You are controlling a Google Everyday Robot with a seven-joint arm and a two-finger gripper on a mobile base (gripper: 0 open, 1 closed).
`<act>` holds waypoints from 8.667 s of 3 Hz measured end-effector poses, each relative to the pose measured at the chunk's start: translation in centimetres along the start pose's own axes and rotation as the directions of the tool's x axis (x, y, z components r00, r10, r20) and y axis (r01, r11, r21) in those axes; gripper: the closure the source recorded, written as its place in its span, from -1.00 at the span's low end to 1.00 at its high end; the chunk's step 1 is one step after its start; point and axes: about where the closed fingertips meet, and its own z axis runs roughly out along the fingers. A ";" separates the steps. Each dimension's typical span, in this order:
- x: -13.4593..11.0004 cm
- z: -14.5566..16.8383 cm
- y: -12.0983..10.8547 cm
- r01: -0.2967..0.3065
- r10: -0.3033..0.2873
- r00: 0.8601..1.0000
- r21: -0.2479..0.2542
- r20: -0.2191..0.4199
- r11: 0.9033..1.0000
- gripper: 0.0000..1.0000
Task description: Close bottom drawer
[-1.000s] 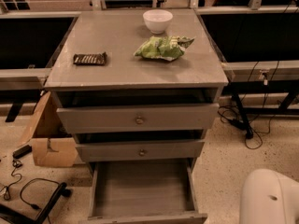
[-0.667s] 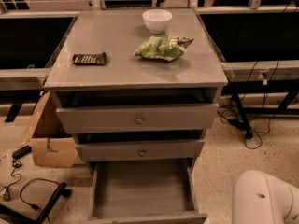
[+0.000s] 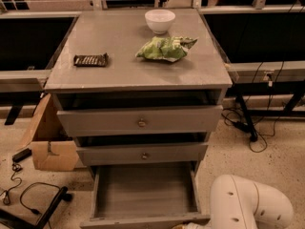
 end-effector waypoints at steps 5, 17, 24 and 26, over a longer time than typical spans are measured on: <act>-2.7 1.6 -5.4 0.098 -0.098 0.994 0.003 0.052 0.995 1.00; -7.8 3.4 -14.0 0.228 -0.230 0.966 0.029 0.122 0.973 -0.47; -2.7 6.8 -15.5 0.246 -0.245 0.956 -0.010 -0.159 0.969 0.93; -1.7 7.5 -18.8 0.275 -0.268 0.937 -0.001 -0.223 0.961 1.00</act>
Offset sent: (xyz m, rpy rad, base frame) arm 0.2730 0.0543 0.0526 0.0775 -0.3211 0.2737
